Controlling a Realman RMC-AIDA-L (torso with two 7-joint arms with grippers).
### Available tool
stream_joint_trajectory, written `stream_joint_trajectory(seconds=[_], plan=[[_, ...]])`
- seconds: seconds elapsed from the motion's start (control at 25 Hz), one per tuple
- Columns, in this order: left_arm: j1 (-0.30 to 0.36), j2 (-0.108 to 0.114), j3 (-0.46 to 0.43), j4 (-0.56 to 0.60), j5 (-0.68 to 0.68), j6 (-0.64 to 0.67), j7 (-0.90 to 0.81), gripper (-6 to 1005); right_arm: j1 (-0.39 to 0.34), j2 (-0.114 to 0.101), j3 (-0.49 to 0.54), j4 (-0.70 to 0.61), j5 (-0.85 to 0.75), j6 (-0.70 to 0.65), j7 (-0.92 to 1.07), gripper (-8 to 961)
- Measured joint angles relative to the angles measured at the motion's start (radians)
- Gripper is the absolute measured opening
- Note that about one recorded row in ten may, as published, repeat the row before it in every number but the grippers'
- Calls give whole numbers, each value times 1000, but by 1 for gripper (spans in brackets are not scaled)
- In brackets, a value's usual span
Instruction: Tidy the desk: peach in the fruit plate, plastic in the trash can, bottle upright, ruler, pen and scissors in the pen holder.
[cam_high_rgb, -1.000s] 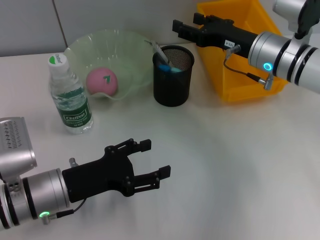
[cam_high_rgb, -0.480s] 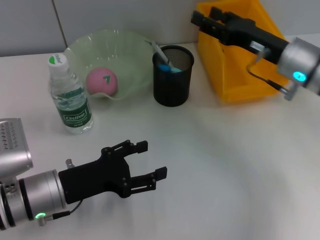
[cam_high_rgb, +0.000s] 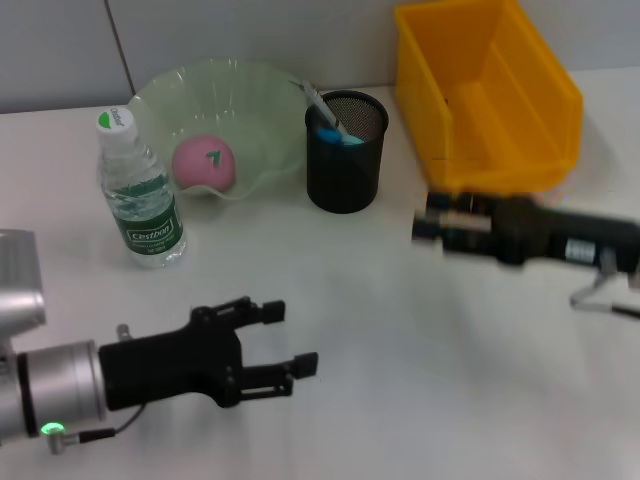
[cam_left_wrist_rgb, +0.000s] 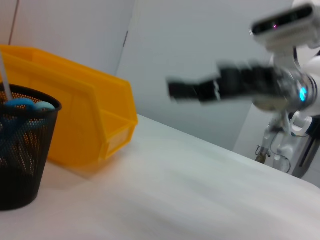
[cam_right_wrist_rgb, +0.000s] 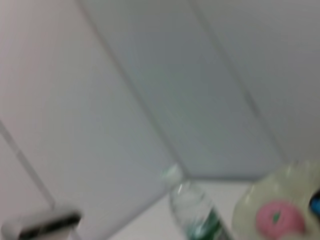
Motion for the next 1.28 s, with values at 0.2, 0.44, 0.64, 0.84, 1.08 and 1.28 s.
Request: stream_joint_trajectory(seconds=[0.2, 0.44, 0.64, 0.84, 1.08, 1.28], plan=[[0, 12, -76, -1, 58, 41, -44, 857, -13, 0, 1, -1, -145, -49, -23, 745], [-19, 39, -236, -5, 261, 119, -158, 857, -8, 0, 1, -4, -255, -61, -54, 744], [-28, 35, -297, -2, 332, 131, -171, 857, -2, -3, 1, -4, -292, -75, -81, 743], [-33, 34, -301, 7, 343, 134, -155, 857, -8, -3, 14, -4, -294, -78, -150, 743], [-35, 34, -302, 12, 348, 140, -124, 857, -5, -1, 15, 2, -293, -70, -173, 743], [-36, 34, -305, 12, 361, 136, -113, 856, -6, -1, 16, -1, -288, -73, -173, 743]])
